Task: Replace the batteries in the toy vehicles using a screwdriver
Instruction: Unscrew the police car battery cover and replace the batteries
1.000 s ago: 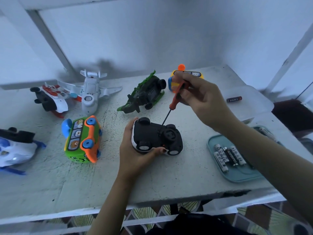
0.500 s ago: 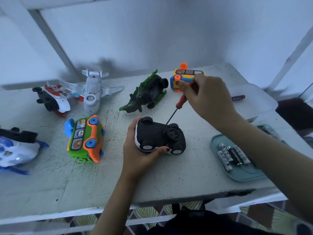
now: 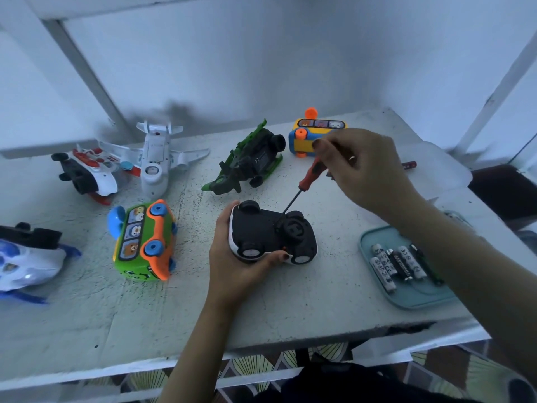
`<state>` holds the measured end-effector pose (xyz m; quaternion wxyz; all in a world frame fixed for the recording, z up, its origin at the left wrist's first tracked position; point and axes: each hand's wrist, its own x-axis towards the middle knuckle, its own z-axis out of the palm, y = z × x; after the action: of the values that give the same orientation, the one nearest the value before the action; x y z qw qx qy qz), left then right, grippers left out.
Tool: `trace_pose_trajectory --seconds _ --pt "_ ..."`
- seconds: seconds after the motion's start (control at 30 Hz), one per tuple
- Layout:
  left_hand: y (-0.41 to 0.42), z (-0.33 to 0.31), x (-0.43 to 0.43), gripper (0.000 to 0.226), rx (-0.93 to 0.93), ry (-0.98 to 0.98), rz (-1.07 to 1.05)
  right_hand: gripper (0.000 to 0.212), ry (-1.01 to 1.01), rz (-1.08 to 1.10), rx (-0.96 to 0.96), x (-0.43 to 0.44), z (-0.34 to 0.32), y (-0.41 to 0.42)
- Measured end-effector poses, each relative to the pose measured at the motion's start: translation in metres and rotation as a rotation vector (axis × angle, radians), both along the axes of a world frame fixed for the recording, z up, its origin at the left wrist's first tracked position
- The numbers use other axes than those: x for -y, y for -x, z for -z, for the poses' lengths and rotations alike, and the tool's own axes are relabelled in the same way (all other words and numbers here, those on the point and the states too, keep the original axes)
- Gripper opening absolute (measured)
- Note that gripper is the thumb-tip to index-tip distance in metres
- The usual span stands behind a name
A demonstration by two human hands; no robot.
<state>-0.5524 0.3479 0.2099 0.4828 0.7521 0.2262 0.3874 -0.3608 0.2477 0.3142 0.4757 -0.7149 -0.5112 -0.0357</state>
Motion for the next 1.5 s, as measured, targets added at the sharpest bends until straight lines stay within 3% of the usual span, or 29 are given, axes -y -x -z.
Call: trace_pose_trajectory --seconds 0.1,0.23,0.3,0.47,0.5,0.67,0.87,0.97,1.03,1.07,1.1,1.13,1.23,1.3,1.37,1.5 --pt "0.000 0.001 0.000 0.087 -0.005 0.008 0.001 0.035 0.011 -0.038 0.024 -0.001 0.001 0.000" --pt "0.000 0.001 0.000 0.091 -0.008 0.021 0.007 0.038 -0.056 -0.322 -0.319 0.000 -0.003 0.003" --pt "0.000 0.001 0.000 0.093 -0.010 0.015 0.009 0.038 -0.101 -0.392 -0.396 -0.003 -0.004 0.005" --pt "0.001 0.002 0.001 0.095 -0.013 0.026 0.004 0.004 -0.095 -0.156 -0.100 -0.008 -0.009 0.008" --pt "0.001 0.002 0.000 0.095 -0.012 0.024 0.003 0.006 -0.091 -0.114 -0.034 -0.009 -0.010 0.009" --pt "0.000 0.001 0.000 0.089 0.001 0.016 0.007 0.046 0.060 0.116 0.173 -0.012 -0.007 0.005" --pt "-0.002 0.001 -0.001 0.085 0.015 0.004 0.007 0.062 0.291 0.316 0.388 -0.006 -0.011 0.009" --pt "-0.002 0.003 -0.002 0.085 0.011 -0.005 0.004 0.043 0.137 0.113 0.084 -0.001 -0.015 -0.001" --pt "-0.002 0.002 -0.001 0.086 0.009 -0.001 0.004 0.017 -0.015 -0.170 -0.423 0.003 -0.018 0.002" --pt "-0.001 0.002 -0.001 0.086 0.008 0.005 0.004 0.025 -0.091 -0.282 -0.634 0.003 -0.017 0.004" --pt "-0.001 0.002 0.000 0.086 0.007 0.009 0.004 0.035 -0.135 -0.346 -0.727 0.003 -0.015 0.005" --pt "-0.001 0.001 0.000 0.086 0.008 0.010 0.004 0.037 -0.158 -0.342 -0.680 0.001 -0.012 0.006" --pt "-0.002 0.001 0.000 0.086 0.009 -0.006 0.005 0.017 -0.165 -0.163 -0.097 -0.004 -0.008 0.006" --pt "-0.002 0.001 -0.001 0.085 0.008 -0.014 0.005 0.018 -0.126 -0.090 0.104 -0.006 -0.005 0.006" --pt "-0.002 0.001 -0.001 0.087 0.005 -0.011 0.005 0.027 -0.058 -0.148 0.011 -0.007 -0.004 0.010" --pt "-0.001 0.001 0.000 0.090 0.002 0.016 0.005 0.045 -0.037 -0.462 -0.427 -0.008 -0.009 0.013"
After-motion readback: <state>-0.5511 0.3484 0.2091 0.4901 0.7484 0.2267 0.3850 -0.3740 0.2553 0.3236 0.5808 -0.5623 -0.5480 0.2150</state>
